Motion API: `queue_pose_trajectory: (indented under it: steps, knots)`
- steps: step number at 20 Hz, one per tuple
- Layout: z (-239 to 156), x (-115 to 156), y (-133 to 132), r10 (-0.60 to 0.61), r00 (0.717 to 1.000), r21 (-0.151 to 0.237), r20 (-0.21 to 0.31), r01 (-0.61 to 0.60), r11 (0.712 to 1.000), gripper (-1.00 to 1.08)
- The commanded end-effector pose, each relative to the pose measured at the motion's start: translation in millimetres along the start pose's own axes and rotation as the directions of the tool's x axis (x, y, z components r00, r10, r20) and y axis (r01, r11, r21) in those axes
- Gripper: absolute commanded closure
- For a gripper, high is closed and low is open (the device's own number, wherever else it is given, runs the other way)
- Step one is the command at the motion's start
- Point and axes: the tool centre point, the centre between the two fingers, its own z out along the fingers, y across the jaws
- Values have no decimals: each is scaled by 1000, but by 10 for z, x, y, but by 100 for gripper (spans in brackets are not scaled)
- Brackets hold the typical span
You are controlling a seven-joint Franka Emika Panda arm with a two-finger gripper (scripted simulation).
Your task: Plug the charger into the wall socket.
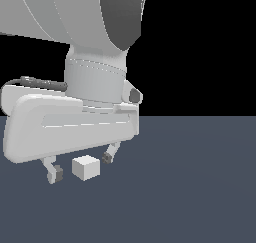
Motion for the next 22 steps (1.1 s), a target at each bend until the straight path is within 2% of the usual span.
queue_pose_trajectory:
  steps: [1, 2, 3, 15, 22]
  knots:
    - [33, -4, 4, 0, 1000, -1, -1, 0, 1000, -92]
    - [36, -5, 4, 0, 1000, -1, -1, 0, 1000, -92]
    - [36, -5, 4, 0, 1000, -1, -1, 0, 1000, 108]
    - [31, -2, 6, 3, 1000, -2, -1, -3, 1000, 108]
    - [-8, 33, 23, 61, 998, -15, -3, -61, 998, 108]
